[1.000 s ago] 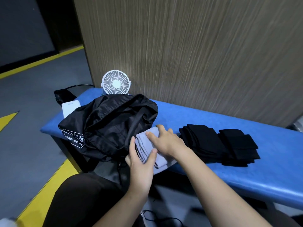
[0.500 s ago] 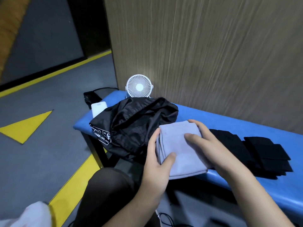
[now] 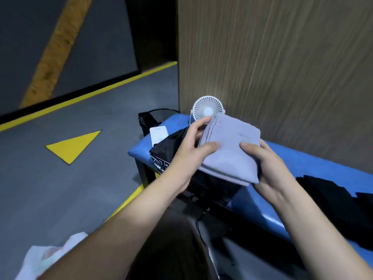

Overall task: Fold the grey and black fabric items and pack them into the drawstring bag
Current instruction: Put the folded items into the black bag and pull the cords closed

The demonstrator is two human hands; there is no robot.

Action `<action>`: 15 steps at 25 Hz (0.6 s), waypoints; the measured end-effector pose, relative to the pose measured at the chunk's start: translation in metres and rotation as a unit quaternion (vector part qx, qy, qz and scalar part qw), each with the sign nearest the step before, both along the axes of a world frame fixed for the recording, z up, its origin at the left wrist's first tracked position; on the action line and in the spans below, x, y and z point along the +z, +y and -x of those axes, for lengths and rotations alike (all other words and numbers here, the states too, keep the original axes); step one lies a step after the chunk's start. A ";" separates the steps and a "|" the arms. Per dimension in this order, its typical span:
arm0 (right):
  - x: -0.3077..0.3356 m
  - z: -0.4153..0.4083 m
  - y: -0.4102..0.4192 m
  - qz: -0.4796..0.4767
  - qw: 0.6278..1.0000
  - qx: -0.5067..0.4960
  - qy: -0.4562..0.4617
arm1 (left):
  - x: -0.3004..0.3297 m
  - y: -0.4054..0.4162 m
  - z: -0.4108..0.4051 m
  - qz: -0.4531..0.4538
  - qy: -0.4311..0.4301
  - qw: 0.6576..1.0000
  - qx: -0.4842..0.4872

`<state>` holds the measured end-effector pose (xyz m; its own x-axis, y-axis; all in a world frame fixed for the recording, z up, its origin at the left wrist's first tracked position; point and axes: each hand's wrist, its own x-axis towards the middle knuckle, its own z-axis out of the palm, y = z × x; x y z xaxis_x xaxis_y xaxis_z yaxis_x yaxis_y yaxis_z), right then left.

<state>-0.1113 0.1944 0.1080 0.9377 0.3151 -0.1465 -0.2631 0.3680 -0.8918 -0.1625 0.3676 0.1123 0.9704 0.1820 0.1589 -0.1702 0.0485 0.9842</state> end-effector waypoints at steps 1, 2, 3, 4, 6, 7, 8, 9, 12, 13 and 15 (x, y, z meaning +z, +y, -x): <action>-0.006 -0.016 0.012 0.002 1.000 -0.009 0.025 | -0.003 0.011 -0.018 -0.009 0.032 0.999 -0.005; -0.011 -0.030 0.022 0.007 0.998 -0.019 0.055 | -0.008 0.018 -0.035 -0.011 0.066 0.998 -0.010; -0.016 -0.041 0.029 0.019 0.996 -0.031 0.083 | -0.014 0.022 -0.050 -0.013 0.099 0.995 -0.013; -0.021 -0.050 0.034 0.035 0.993 -0.044 0.103 | -0.021 0.023 -0.062 -0.022 0.124 0.992 -0.017; -0.031 -0.060 0.035 0.080 0.987 -0.081 0.115 | -0.034 0.022 -0.079 -0.062 0.148 0.986 -0.032; -0.038 -0.065 0.033 0.098 0.984 -0.097 0.111 | -0.040 0.022 -0.086 -0.089 0.152 0.984 -0.039; -0.046 -0.069 0.031 0.113 0.983 -0.106 0.100 | -0.046 0.024 -0.092 -0.120 0.148 0.981 -0.041; -0.052 -0.073 0.029 0.123 0.983 -0.108 0.087 | -0.051 0.026 -0.097 -0.151 0.139 0.978 -0.038; -0.062 -0.080 0.033 0.128 0.982 -0.119 0.069 | -0.062 0.037 -0.106 -0.200 0.102 0.974 -0.011; -0.062 -0.083 0.037 0.121 0.982 -0.128 0.069 | -0.064 0.041 -0.106 -0.200 0.090 0.976 -0.001; -0.063 -0.089 0.050 0.096 0.982 -0.145 0.072 | -0.068 0.049 -0.107 -0.191 0.074 0.979 0.007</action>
<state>-0.0227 0.2440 0.0454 0.9493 -0.0076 -0.3142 -0.3002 0.2743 -0.9136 -0.0557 0.4163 0.0441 0.9857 0.1507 0.0758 -0.0224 -0.3287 0.9442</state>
